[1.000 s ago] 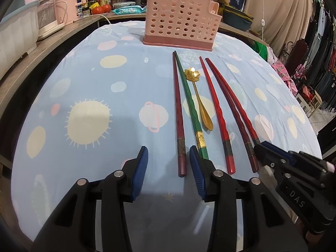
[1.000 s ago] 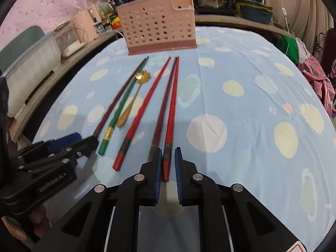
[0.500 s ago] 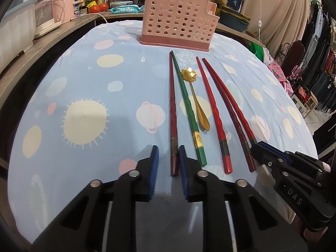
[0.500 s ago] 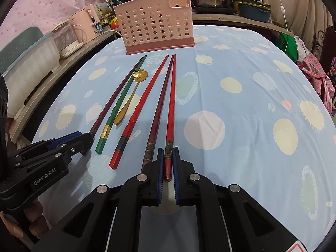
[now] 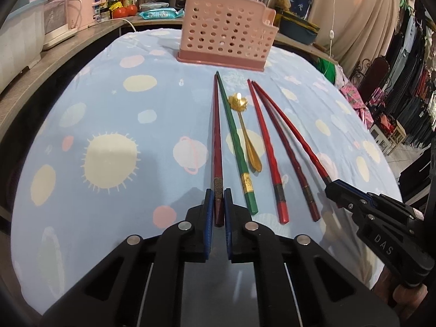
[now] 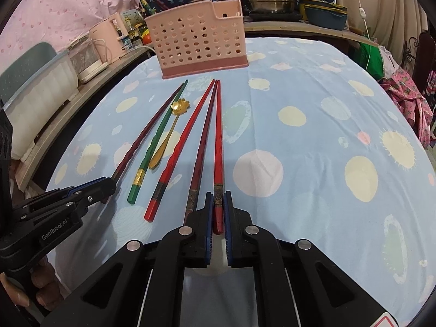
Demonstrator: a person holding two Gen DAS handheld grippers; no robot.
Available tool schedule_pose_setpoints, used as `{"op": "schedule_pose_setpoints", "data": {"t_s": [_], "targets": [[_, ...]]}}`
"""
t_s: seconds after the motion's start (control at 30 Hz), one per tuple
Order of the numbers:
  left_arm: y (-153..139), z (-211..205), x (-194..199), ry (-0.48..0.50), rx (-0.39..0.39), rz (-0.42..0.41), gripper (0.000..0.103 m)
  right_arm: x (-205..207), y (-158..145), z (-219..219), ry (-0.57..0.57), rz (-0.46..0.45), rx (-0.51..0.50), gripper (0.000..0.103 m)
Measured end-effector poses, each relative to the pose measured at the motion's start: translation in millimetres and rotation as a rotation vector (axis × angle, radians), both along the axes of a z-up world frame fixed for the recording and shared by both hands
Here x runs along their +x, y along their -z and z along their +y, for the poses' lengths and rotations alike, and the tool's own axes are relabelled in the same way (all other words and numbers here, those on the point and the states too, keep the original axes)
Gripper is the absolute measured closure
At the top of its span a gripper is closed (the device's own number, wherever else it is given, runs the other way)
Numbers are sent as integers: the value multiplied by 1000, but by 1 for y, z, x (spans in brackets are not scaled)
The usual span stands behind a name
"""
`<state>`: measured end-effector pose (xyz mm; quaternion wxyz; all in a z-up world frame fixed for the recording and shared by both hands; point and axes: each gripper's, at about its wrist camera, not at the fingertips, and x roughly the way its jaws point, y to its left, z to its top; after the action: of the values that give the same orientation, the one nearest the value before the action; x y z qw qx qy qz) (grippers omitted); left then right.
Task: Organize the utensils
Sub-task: 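Lift both chopsticks and carry them above the pink basket with both tools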
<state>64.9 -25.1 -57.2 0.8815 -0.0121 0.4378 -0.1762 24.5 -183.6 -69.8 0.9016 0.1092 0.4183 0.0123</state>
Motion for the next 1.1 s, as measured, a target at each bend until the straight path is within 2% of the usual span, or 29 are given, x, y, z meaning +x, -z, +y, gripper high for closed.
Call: {"op": "schedule_pose_setpoints", "data": {"t_s": [0.53, 0.77, 1.1], "targets": [[-75, 23, 13, -65, -96, -142, 96, 1, -72, -43, 96, -184, 18, 96], [-116, 30, 35, -101, -133, -237, 96, 16, -110, -62, 120, -272, 36, 96], [-171, 30, 71, -134, -142, -369, 96, 51, -159, -84, 117, -382, 47, 96]]}}
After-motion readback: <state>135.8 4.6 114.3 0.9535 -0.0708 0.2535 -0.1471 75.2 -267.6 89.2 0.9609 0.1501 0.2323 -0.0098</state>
